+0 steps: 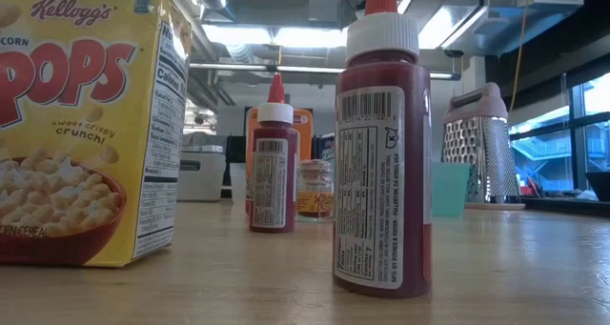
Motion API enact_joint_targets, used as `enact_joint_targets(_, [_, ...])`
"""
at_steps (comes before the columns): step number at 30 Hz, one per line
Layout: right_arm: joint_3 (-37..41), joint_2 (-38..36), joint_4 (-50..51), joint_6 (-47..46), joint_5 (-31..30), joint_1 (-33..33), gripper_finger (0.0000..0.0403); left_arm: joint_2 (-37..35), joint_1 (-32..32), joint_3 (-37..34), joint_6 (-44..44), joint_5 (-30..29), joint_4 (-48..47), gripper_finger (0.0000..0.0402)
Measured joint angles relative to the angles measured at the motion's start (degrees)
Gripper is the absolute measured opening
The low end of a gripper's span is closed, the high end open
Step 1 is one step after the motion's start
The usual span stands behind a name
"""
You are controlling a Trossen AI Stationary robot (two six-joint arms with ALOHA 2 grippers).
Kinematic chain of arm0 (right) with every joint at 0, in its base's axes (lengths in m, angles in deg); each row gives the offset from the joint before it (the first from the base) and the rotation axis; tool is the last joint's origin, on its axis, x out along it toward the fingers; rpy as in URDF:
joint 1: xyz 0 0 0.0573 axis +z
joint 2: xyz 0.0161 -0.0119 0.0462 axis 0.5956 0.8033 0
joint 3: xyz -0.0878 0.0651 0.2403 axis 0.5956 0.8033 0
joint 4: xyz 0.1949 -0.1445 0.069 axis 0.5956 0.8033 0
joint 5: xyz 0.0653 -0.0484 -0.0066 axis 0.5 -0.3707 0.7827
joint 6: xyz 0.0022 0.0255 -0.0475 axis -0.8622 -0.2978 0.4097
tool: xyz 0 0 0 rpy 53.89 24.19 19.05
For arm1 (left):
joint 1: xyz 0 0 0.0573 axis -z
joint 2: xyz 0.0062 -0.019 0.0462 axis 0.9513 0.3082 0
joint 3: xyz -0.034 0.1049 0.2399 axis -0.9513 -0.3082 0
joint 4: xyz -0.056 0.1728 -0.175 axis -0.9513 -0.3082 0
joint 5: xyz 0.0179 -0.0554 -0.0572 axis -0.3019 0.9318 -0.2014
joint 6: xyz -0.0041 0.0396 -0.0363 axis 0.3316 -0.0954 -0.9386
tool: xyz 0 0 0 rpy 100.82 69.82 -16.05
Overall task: Pick & Place Kitchen Items
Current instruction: Put the yellow food coloring bottle into the transparent bin
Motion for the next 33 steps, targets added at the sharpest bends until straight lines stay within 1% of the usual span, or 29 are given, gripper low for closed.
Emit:
enact_joint_targets(4, [0.0,-6.0,0.5,-6.3,-5.2,2.1,0.0283,-1.0,0.7,0.0,0.0,-2.1,-0.8,0.0105])
enact_joint_targets(7, [0.0,-9.1,0.1,-10.1,-5.4,4.1,0.0283,-2.1,0.9,0.1,0.0,-2.5,-0.8,0.0105])
enact_joint_targets(9, [0.0,-9.7,-1.1,-11.5,-5.4,5.6,0.0283,-3.4,1.2,0.5,0.6,-2.9,-0.7,0.0105])
enact_joint_targets(12, [0.0,-9.5,-4.8,-11.5,-5.3,8.2,0.0283,-5.9,2.0,0.5,2.2,-5.8,-0.4,0.0105])
enact_joint_targets(15, [0.0,-8.1,-12.8,-11.0,-5.0,10.2,0.0283,-9.0,2.9,0.5,3.7,-8.8,1.7,0.0105])
enact_joint_targets(18, [0.1,-6.1,-19.8,-6.6,-5.3,11.0,0.0283,-12.3,4.2,0.6,7.6,-11.7,8.4,0.0105])
enact_joint_targets(22, [0.0,-4.3,-28.1,-0.7,-6.9,11.0,0.0283,-14.0,6.4,0.7,17.0,-15.1,19.6,0.0105])
enact_joint_targets(26, [0.1,-2.0,-30.8,4.3,-15.4,11.0,0.0279,-13.9,7.9,0.7,25.8,-15.5,30.0,0.0105])
enact_joint_targets(28, [0.1,-1.0,-32.4,5.7,-18.3,10.8,0.0275,-13.5,8.0,0.7,28.4,-15.4,32.5,0.0105])
enact_joint_targets(29, [0.1,-0.6,-33.5,6.5,-18.8,10.7,0.0273,-13.2,8.0,0.7,29.3,-15.5,32.9,0.0105])
enact_joint_targets(33, [0.0,1.6,-38.8,11.9,-18.2,10.7,0.0265,-12.6,8.1,0.7,30.1,-16.3,32.5,0.0105])
